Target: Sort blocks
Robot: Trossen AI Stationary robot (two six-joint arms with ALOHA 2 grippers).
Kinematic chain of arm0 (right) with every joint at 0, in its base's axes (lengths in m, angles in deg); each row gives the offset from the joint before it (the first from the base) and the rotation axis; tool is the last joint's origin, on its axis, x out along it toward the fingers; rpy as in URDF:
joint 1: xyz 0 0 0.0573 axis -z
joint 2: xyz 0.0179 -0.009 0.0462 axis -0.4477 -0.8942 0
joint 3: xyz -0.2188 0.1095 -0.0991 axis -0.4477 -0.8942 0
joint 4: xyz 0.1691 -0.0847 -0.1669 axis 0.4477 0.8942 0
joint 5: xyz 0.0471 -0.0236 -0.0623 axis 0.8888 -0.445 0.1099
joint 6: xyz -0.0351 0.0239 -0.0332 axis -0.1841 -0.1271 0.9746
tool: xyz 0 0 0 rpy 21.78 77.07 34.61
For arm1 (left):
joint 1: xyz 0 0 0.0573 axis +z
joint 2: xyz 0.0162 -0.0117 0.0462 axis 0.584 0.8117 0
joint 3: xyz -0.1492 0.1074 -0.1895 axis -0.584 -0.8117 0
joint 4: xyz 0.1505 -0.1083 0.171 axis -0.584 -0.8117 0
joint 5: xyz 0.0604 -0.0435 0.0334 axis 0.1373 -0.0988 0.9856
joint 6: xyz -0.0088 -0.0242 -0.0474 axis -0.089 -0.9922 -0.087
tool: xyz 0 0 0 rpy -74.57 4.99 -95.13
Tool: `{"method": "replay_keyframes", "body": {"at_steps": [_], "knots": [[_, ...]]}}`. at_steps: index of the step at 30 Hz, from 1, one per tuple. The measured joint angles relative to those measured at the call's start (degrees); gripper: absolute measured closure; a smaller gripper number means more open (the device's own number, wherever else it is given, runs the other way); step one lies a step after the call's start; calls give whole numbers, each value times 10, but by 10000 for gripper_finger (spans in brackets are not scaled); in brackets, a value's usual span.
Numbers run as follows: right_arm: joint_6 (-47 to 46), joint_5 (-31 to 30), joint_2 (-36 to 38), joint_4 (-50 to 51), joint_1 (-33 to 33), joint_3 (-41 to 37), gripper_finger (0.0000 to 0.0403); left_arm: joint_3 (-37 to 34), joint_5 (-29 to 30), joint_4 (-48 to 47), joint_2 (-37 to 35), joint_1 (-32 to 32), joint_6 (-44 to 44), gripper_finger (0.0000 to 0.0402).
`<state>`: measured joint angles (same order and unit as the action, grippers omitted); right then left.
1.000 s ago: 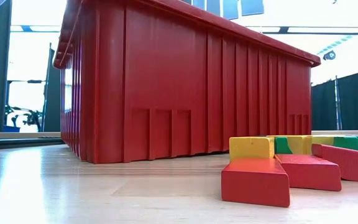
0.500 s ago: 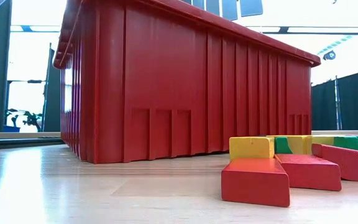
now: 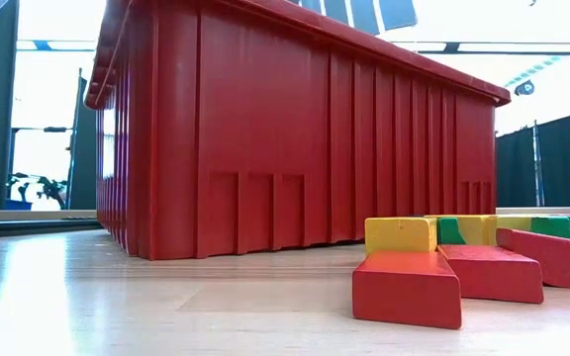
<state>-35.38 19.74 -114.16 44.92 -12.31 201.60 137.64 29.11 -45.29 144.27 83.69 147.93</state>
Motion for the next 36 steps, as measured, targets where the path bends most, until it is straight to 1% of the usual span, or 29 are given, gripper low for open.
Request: {"method": "replay_keyframes", "body": {"at_steps": [7, 20, 36], "knots": [[-1, 6, -9, -5, 0, 0, 403, 4, -27, 1, 0, 16, 15, 401], [-8, 17, -29, -26, 0, 0, 403, 4, -23, 45, 0, 33, 22, 401], [-9, 22, -30, -47, 0, 0, 403, 4, -23, 24, 0, 44, 3, 401]]}}
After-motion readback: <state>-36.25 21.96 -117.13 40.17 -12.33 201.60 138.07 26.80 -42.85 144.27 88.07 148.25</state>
